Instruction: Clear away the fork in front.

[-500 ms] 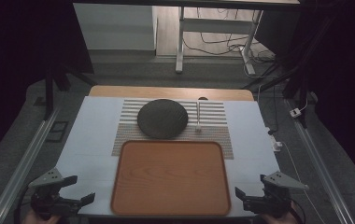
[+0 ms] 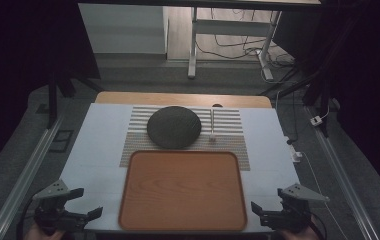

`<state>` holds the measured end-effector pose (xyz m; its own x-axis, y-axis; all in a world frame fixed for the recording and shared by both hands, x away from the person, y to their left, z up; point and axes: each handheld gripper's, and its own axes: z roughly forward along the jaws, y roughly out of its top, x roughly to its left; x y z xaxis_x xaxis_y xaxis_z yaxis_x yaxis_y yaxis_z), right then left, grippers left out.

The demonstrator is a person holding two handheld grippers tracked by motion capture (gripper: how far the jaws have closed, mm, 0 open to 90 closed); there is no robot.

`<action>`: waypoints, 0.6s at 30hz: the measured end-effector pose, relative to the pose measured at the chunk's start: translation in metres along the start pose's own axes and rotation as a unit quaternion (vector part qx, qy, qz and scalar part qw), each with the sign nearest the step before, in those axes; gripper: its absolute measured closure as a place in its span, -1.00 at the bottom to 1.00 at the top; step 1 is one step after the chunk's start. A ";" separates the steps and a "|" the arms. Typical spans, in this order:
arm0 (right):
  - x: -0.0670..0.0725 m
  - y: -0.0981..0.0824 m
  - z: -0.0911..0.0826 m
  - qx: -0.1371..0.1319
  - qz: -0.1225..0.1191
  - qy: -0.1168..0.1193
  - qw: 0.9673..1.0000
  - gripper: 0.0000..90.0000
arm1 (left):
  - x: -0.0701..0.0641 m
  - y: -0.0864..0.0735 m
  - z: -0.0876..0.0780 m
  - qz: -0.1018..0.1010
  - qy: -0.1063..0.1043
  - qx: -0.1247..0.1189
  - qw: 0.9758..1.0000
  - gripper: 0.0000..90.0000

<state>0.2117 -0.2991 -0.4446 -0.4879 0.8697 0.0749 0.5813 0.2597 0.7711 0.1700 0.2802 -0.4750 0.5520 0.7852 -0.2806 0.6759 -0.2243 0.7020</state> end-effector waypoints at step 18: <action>0.009 0.002 0.004 0.019 -0.032 0.023 0.999 -1.00 | -0.001 0.000 0.001 0.003 0.004 0.005 1.000 -0.99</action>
<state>0.2109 -0.2894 -0.4446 -0.5535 0.8310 0.0557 0.5713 0.3302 0.7514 0.1702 0.2787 -0.4750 0.5524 0.7881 -0.2715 0.6776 -0.2347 0.6970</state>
